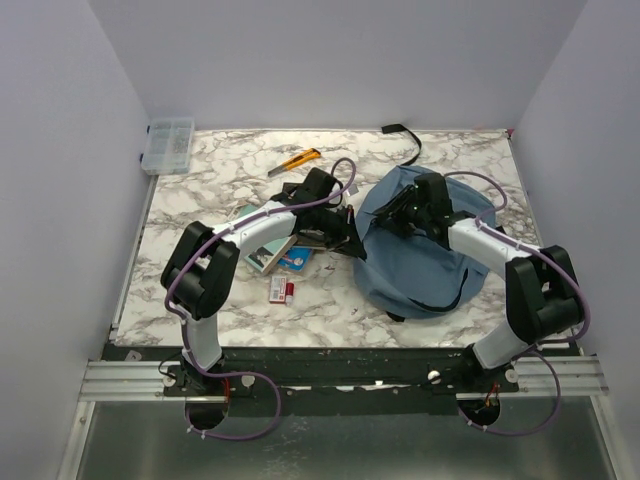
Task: Pack the student bag
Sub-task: Unzip the student bag at the center of the board.
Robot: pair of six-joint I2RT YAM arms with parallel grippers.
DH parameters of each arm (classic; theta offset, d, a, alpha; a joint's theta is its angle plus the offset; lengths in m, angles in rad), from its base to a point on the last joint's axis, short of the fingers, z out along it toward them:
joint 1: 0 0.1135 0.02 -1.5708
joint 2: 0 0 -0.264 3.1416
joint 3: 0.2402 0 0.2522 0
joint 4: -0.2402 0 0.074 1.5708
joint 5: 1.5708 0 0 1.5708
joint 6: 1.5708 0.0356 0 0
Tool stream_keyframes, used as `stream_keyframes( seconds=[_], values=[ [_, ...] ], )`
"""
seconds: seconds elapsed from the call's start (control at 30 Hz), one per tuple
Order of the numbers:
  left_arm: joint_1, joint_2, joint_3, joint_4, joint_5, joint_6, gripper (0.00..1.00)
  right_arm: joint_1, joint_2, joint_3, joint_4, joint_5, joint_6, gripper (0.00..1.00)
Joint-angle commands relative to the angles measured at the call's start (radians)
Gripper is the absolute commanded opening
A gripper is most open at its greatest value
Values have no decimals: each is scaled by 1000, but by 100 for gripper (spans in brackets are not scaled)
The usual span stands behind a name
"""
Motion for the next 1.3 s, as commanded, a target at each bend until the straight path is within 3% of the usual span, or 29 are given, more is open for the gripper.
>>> stream_keyframes(
  seconds=[0.0, 0.2, 0.6, 0.73, 1.03, 1.27],
  values=[
    [-6, -56, -4, 27, 44, -1, 0, -3, -54, -52, 5, 23, 10, 53],
    [-7, -63, -5, 26, 44, 2, 0, -26, -101, -132, 110, -25, 67, 61],
    [-22, -70, -4, 27, 47, 6, 0, -59, -50, -188, 267, -122, 245, 55],
    [-23, -70, -5, 27, 47, 6, 0, -59, -54, -190, 272, -113, 247, 44],
    [-24, -70, -5, 27, 39, 8, 0, -59, -83, -207, 296, -104, 206, 1],
    [-24, -72, -5, 27, 27, 13, 0, -60, -145, -203, 242, -118, 77, 1]
  ],
)
